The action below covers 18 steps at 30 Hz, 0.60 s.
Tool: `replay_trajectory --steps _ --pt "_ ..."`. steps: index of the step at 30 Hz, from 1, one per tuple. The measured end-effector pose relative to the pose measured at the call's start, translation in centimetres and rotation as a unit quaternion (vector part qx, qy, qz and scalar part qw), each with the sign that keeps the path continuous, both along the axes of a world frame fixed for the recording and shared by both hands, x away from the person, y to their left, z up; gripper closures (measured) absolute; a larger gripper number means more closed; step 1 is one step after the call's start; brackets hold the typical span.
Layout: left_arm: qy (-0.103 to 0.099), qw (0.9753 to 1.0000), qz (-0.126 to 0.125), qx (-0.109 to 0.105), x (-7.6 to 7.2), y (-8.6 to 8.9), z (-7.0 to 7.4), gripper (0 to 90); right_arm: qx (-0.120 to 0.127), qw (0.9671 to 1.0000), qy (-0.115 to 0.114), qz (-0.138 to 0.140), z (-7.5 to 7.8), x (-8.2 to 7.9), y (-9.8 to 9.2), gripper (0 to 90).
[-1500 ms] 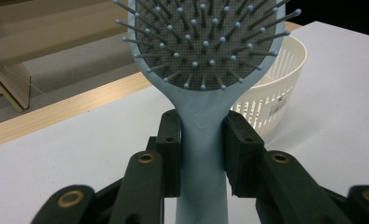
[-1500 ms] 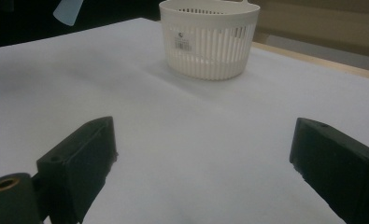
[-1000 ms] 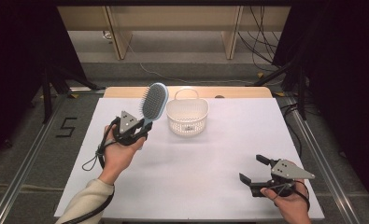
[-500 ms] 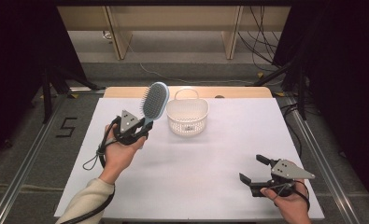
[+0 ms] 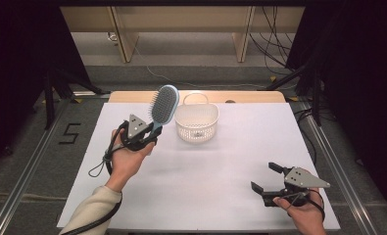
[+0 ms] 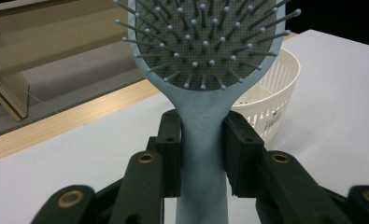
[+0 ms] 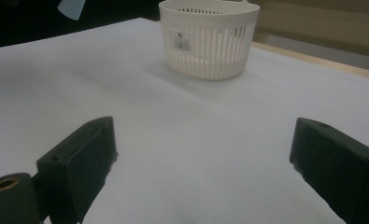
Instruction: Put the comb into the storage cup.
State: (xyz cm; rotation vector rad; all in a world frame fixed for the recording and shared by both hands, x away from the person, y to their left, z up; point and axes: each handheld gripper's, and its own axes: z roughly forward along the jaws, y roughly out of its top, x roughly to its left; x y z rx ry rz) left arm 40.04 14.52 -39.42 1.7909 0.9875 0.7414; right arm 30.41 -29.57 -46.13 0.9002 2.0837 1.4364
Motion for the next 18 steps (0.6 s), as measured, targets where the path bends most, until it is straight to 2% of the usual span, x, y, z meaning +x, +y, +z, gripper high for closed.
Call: replay_trajectory --steps 18 --pt "-0.003 1.0 -0.005 0.0 0.36 -0.58 0.26 69.8 0.002 1.0 0.001 -0.001 -0.02 0.01 0.01 8.0"
